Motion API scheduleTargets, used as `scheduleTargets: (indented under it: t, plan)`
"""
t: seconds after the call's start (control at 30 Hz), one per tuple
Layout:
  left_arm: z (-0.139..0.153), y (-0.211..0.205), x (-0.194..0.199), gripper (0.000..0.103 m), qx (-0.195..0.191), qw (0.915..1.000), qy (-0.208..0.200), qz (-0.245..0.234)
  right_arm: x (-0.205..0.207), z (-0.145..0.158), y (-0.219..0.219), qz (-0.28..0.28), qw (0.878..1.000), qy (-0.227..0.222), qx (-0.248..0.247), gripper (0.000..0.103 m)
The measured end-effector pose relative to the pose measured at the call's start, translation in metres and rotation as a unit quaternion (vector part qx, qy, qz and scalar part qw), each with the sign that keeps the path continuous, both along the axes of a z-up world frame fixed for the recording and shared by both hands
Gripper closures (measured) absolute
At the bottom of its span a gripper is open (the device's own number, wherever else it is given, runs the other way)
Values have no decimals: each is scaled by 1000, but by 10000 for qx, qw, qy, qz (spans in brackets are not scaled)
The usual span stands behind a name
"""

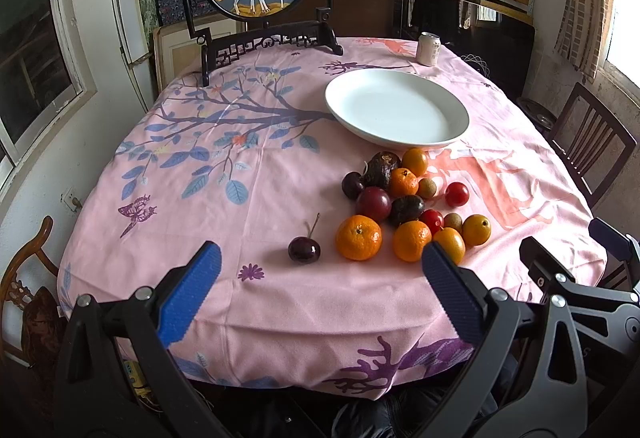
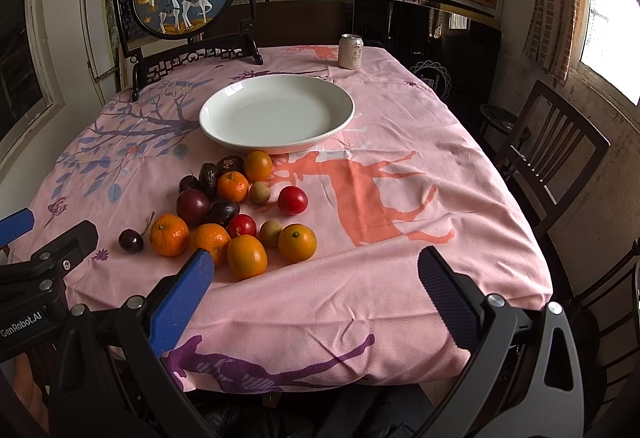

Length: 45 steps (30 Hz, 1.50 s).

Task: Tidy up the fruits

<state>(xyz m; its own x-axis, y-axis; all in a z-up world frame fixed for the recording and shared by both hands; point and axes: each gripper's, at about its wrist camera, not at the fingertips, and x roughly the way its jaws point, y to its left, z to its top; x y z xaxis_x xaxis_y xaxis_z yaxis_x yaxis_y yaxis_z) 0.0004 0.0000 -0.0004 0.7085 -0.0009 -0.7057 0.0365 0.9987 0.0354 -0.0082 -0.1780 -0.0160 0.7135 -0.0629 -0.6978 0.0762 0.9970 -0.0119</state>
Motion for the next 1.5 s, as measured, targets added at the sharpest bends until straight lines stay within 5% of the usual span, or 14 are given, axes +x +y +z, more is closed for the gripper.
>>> scheduleTargets:
  t: [0.3, 0.5, 0.53, 0.6, 1.0, 1.3, 1.37, 1.5]
  plan:
    - [1, 5, 0, 2, -36, 10000, 29, -2, 0, 1, -2, 35, 10000, 46, 1, 1]
    - [-18, 36, 5, 2, -67, 9993, 172, 311, 10, -22, 8, 909, 9942, 135, 560, 2]
    - [-24, 40, 7, 2, -45, 9989, 260, 392, 12, -26, 9, 1017, 9928, 141, 611, 4]
    - [-34, 48, 12, 2, -77, 9979, 444, 464, 19, -32, 10, 1224, 9895, 236, 733, 33]
    - [-61, 52, 31, 2, -77, 9955, 844, 414, 73, -87, 19, 1480, 9776, 1148, 963, 66]
    - [-76, 42, 49, 3, -50, 9957, 880, 269, 55, -70, 1, 1419, 9791, 941, 1108, 67]
    - [-80, 38, 55, 12, -86, 9955, 927, 201, 54, -68, 1, 1421, 9791, 934, 1114, 67]
    - [-93, 36, 75, 47, -237, 9924, 1200, 149, 56, -68, -3, 1444, 9764, 1009, 1252, 67]
